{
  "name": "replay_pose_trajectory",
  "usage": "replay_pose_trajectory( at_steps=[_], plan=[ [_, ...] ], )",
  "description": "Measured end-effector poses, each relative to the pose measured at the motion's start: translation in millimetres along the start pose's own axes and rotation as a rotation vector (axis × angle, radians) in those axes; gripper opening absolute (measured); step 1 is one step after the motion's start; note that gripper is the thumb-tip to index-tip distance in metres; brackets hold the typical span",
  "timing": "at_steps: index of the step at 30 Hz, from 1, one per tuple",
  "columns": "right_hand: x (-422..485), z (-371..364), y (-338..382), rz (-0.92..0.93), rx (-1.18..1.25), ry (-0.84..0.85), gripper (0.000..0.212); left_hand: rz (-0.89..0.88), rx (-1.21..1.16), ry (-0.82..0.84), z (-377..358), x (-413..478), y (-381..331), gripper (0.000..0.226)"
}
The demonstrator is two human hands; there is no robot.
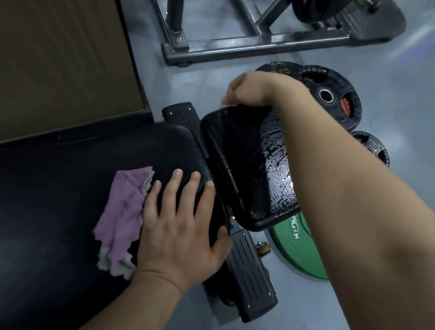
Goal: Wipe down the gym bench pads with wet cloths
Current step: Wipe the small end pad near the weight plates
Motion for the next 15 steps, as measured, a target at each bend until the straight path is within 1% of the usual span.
replay_pose_trajectory(
  at_steps=[2, 3, 4, 5, 7, 8, 10, 11, 13, 15],
  plan=[
    [2.2, 5.8, -22.8, -0.133, -0.005, -0.038, 0.042, -0.001, -0.012, -0.002, -0.4, -0.5, -0.1, 0.075],
    [5.7, 6.2, -25.2, -0.139, -0.065, -0.037, 0.049, 0.001, -0.015, 0.001, -0.7, -0.5, 0.1, 0.075],
    [4.3, 6.4, -21.7, -0.126, -0.068, -0.020, 0.054, 0.003, -0.018, 0.005, -1.3, -0.4, 0.2, 0.075],
    [5.3, 6.3, -12.7, -0.084, -0.111, -0.013, 0.052, 0.003, -0.020, 0.011, -1.9, -0.3, 0.3, 0.075],
    [0.6, 8.8, 10.6, -0.012, -0.132, -0.032, 0.038, 0.002, -0.024, 0.014, -2.5, 0.1, 0.8, 0.076],
    [-1.3, 7.4, 23.4, 0.033, -0.104, -0.022, 0.033, 0.000, -0.026, 0.015, -2.6, 0.1, 0.5, 0.075],
    [-7.7, -8.0, 46.3, 0.117, -0.108, 0.056, 0.026, -0.003, -0.031, 0.016, -1.9, 0.0, -0.3, 0.074],
    [-8.7, -14.5, 50.0, 0.142, -0.160, 0.075, 0.023, 0.000, -0.030, 0.016, -1.7, -0.2, 0.4, 0.073],
    [-6.2, -13.7, 41.9, 0.106, -0.116, 0.075, 0.019, 0.002, -0.033, 0.021, -2.2, -0.5, 0.5, 0.074],
    [-2.8, -8.5, 33.9, 0.049, -0.134, 0.025, 0.028, 0.004, -0.034, 0.022, -2.3, -0.5, 0.9, 0.075]
  ],
)
Point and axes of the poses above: each hand's wrist, its own x-axis towards the middle knuckle, its own z-axis out of the back of the hand, y = z × x, the point moved 10 cm from there along x, towards the middle knuckle, and after that the axes turned 13 degrees about -z, right-handed, at the moved point
